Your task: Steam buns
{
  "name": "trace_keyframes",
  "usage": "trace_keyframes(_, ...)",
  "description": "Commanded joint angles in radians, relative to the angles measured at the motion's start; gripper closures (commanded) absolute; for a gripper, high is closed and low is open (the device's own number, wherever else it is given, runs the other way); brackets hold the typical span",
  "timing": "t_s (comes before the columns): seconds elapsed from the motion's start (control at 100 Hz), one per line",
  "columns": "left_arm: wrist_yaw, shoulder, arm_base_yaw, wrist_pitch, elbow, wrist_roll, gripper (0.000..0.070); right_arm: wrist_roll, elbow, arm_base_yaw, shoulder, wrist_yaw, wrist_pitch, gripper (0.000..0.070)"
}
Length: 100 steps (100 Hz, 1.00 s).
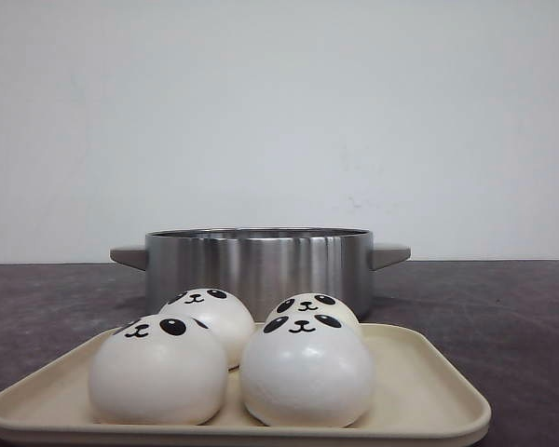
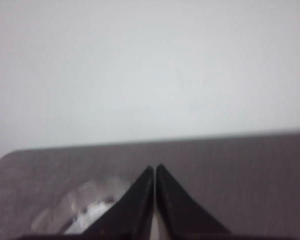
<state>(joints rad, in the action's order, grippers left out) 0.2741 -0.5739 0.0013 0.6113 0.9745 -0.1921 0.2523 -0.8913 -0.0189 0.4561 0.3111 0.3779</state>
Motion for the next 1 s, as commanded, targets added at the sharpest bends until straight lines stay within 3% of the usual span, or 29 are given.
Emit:
trace_keyframes(0.0,0.008,-0.011,-0.006,-0.006,0.035,0.042,0.0661,-0.032,-0.053,0.0,0.029,0.048,-0.011,0.0684)
trace_keyframes(0.02,0.008,-0.013,-0.009,-0.014,0.036,0.042,0.0628,-0.032,-0.065,0.0,0.039,0.064,-0.011,0.0646)
trace_keyframes(0.05,0.008,-0.014,-0.011,-0.022,0.036,0.042,0.0538,-0.026,-0.08,0.0,0.052,0.08,-0.012,0.0533)
trace_keyframes(0.08,0.008,-0.014,-0.013,-0.024,0.036,0.042,0.0405,-0.014,-0.093,0.0,0.065,0.09,-0.012,0.0387)
trace_keyframes(0.09,0.008,-0.014,-0.013,-0.024,0.036,0.041,0.0329,-0.007,-0.097,0.0,0.069,0.093,-0.013,0.0337)
trace_keyframes(0.1,0.008,-0.015,-0.014,-0.024,0.036,0.041,0.0306,0.0,-0.1,0.0,0.074,0.097,-0.012,0.0288)
trace_keyframes(0.11,0.008,-0.016,-0.015,-0.023,0.036,0.041,0.0234,0.008,-0.102,0.0,0.078,0.103,-0.013,0.0241)
trace_keyframes(0.15,0.008,-0.018,-0.019,-0.018,0.035,0.041,0.0097,0.039,-0.109,0.0,0.093,0.135,-0.014,0.0092)
trace_keyframes(0.17,0.008,-0.018,-0.023,-0.012,0.035,0.041,0.0043,0.056,-0.11,0.0,0.101,0.157,-0.018,0.0047)
trace_keyframes(0.21,0.008,-0.018,-0.032,-0.005,0.035,0.041,0.0028,0.089,-0.11,0.0,0.114,0.208,-0.026,0.0005)
trace_keyframes(0.32,0.008,-0.014,-0.055,0.004,0.035,0.041,0.0028,0.131,-0.11,-0.013,0.166,0.341,-0.057,0.0)
trace_keyframes(0.43,0.008,-0.015,-0.084,0.003,0.035,0.041,0.003,0.14,-0.11,-0.064,0.232,0.337,-0.089,0.0)
trace_keyframes(0.56,0.007,-0.022,-0.111,0.007,0.035,0.042,0.0033,0.094,-0.11,-0.212,0.328,0.194,-0.079,0.0032)
trace_keyframes(0.69,0.003,-0.029,-0.141,0.027,0.035,0.042,0.0033,0.078,-0.111,-0.456,0.447,-0.032,-0.029,0.0034)
trace_keyframes(0.76,0.003,-0.031,-0.161,0.029,0.034,0.042,0.0033,0.108,-0.115,-0.592,0.535,-0.166,0.022,0.0034)
trace_keyframes(0.82,0.003,-0.031,-0.177,0.028,0.034,0.042,0.0033,0.16,-0.128,-0.663,0.608,-0.237,0.08,0.0041)
trace_keyframes(0.89,0.003,-0.031,-0.194,0.028,0.034,0.042,0.0033,0.222,-0.163,-0.705,0.711,-0.253,0.174,0.0082)
trace_keyframes(0.99,0.003,-0.031,-0.215,0.028,0.034,0.042,0.0033,0.241,-0.229,-0.723,0.858,-0.208,0.292,0.0088)
